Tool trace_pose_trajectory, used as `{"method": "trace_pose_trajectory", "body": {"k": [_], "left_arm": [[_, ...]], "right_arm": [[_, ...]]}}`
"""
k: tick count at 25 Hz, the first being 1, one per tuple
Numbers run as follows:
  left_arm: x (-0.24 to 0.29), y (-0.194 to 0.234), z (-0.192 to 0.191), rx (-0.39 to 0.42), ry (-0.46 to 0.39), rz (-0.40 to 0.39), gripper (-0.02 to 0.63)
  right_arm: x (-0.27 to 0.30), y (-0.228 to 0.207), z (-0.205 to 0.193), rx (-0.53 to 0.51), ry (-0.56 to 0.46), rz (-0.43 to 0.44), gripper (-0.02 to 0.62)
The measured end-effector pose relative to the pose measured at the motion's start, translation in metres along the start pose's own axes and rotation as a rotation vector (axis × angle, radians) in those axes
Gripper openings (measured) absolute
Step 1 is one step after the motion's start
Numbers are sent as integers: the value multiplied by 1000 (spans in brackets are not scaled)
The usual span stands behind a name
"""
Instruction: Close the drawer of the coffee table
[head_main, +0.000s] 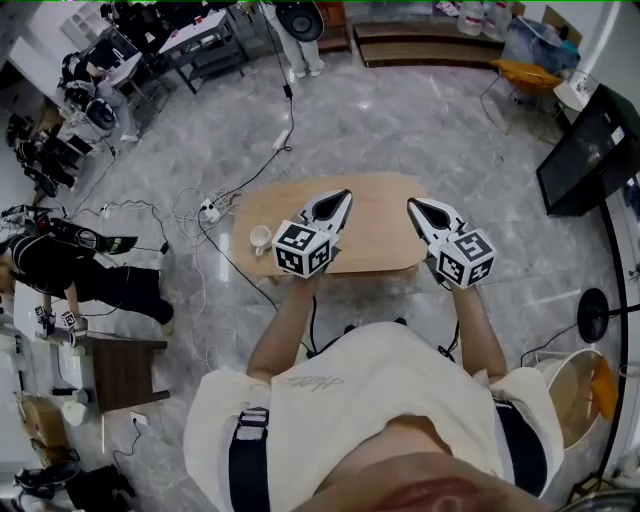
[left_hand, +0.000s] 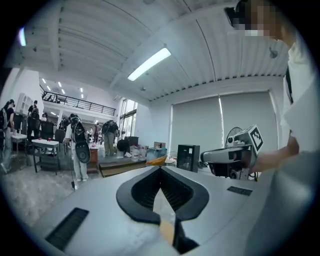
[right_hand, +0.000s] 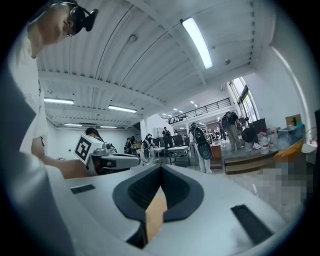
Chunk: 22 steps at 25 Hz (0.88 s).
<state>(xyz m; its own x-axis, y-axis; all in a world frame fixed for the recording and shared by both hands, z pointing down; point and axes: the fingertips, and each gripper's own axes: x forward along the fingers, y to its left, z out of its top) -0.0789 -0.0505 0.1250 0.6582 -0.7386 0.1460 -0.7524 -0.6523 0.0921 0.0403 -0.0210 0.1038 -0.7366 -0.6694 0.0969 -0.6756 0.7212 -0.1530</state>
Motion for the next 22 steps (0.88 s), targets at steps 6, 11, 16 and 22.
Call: {"method": "trace_pose_trajectory", "body": {"k": [6, 11, 16, 22], "left_arm": [[-13, -10, -6, 111, 26, 48, 5], [-22, -16, -16, 84, 37, 38, 5], [-28, -9, -20, 70, 45, 38, 5], [-26, -8, -23, 69, 35, 32, 5]], "right_arm": [[-10, 2, -2, -66, 8, -24, -6], [-4, 16, -10, -175, 43, -14, -6], [2, 20, -5, -75, -7, -14, -6], [-5, 16, -7, -86, 0, -36, -6]]}}
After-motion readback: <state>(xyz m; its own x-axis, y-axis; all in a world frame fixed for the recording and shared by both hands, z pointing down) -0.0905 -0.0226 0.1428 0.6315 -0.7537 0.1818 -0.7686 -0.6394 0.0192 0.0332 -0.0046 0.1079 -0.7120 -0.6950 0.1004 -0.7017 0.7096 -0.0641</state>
